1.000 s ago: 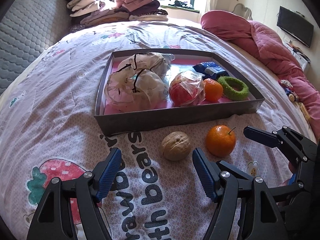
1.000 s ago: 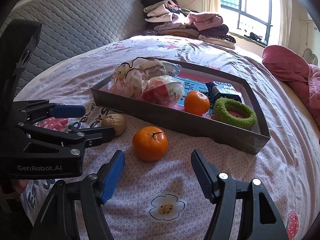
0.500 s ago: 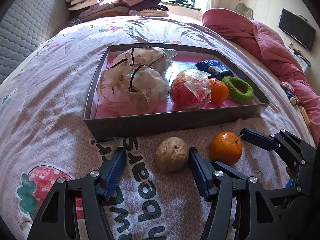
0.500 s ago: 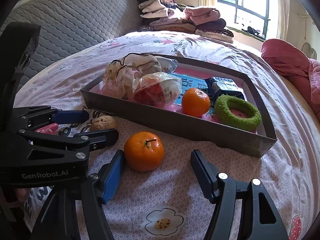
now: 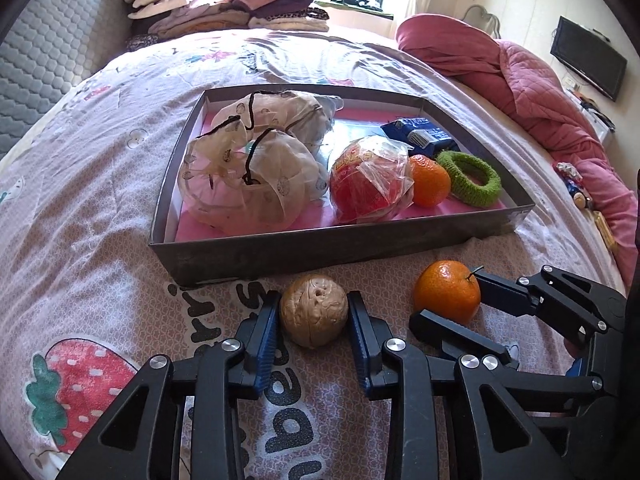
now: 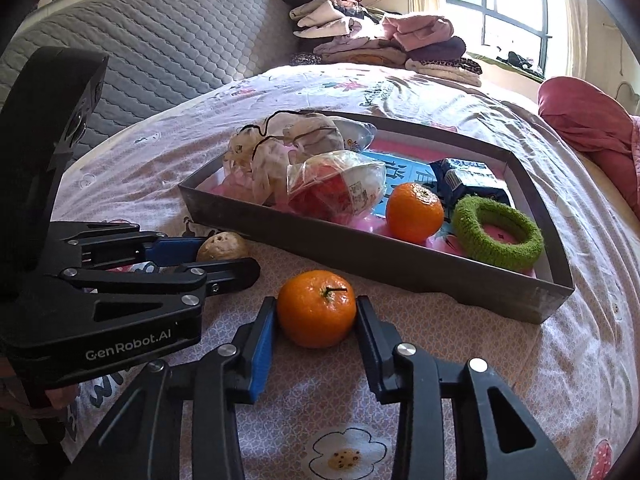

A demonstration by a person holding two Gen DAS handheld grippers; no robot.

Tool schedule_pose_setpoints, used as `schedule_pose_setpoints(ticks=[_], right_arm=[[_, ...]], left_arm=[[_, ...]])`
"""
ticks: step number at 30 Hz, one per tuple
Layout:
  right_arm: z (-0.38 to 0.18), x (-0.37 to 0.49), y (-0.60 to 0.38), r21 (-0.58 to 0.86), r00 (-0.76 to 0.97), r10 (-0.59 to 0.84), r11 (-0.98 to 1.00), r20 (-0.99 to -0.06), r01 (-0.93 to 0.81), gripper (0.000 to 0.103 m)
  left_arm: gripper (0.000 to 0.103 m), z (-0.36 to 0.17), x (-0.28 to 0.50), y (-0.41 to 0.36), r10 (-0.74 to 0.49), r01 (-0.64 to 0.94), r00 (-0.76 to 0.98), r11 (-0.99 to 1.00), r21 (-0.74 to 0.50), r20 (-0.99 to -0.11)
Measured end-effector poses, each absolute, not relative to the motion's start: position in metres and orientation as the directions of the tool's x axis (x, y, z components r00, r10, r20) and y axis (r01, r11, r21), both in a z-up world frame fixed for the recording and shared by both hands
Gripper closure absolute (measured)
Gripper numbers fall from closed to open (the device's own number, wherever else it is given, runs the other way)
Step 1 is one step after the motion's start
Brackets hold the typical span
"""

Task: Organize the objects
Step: 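Grasp the walnut with the left tool while the right tool grasps the mandarin, then lift and carry the walnut and mandarin over the tray with both tools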

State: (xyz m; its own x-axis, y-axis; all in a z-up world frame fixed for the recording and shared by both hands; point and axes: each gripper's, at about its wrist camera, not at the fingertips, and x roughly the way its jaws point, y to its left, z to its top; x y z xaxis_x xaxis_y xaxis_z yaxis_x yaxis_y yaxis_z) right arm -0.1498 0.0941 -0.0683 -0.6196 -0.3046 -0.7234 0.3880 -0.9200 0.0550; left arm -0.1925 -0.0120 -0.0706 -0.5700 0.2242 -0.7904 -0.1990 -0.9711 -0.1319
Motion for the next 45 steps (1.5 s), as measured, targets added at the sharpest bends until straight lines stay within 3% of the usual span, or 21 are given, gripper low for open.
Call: schedule_pose_setpoints(ticks=[26, 45], right_arm=[[-0.046, -0.141, 0.108, 0.033, -0.683, -0.287, -0.932, -0.672, 0.36, 0.065], [0.004, -0.134, 0.125, 0.029, -0.766, -0.287, -0.943, -0.576, 0.331, 0.065]], left_arm=[[0.07, -0.041, -0.174, -0.007, 0.204, -0.22, -0.635, -0.972, -0.078, -0.745], [0.07, -0.002, -0.165, 0.001, 0.213, -0.232, -0.698, -0.971, -0.065, -0.683]])
